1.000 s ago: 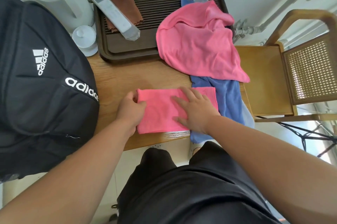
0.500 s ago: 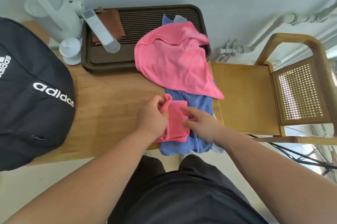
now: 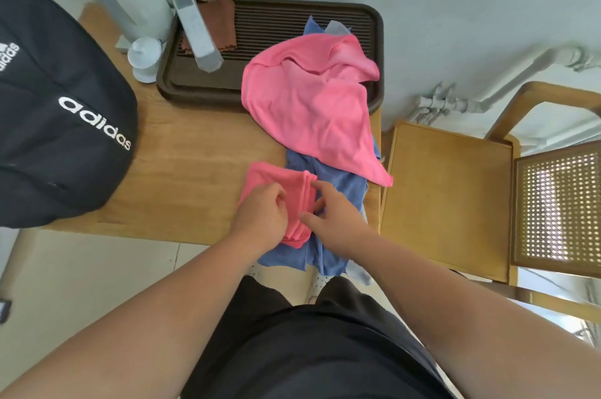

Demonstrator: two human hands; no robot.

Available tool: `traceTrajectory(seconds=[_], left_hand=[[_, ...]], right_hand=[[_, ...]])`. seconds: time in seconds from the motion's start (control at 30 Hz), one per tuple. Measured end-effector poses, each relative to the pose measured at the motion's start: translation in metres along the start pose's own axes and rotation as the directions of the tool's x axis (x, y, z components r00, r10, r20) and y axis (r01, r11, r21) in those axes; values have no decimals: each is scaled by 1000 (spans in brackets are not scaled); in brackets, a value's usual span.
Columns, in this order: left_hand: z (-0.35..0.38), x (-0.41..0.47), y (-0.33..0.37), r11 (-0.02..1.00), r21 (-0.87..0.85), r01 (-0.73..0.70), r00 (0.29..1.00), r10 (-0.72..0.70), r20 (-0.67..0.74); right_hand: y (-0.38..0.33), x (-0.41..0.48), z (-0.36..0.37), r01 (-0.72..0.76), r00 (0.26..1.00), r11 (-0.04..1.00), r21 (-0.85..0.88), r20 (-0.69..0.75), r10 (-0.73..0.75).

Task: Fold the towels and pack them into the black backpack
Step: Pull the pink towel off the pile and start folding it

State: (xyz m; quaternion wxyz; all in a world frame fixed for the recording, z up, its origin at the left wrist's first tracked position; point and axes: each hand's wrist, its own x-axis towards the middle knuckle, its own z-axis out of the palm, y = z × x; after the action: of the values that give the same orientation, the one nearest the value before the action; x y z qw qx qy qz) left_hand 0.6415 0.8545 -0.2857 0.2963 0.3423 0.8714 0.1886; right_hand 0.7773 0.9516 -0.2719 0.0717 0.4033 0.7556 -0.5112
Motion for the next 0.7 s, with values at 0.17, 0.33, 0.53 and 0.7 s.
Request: traceTrajectory(seconds=[0.17, 0.33, 0.53, 0.7], left_hand=[[-5, -8, -30, 980, 47, 191, 964, -179, -196], [-5, -6, -57, 918, -98, 383, 915, -392, -96], [-1, 3, -59, 825, -325, 462, 885, -451, 115], [-17, 12, -69, 692, -552, 466, 880, -426, 209]], right_hand=[[-21, 21, -1, 299, 946, 766, -569, 73, -315], [-27, 51, 3, 183, 983, 659, -729, 112, -148], [-28, 69, 3, 121, 990, 658, -743, 41, -136], [-43, 77, 10, 101, 972, 672, -733, -72, -224]])
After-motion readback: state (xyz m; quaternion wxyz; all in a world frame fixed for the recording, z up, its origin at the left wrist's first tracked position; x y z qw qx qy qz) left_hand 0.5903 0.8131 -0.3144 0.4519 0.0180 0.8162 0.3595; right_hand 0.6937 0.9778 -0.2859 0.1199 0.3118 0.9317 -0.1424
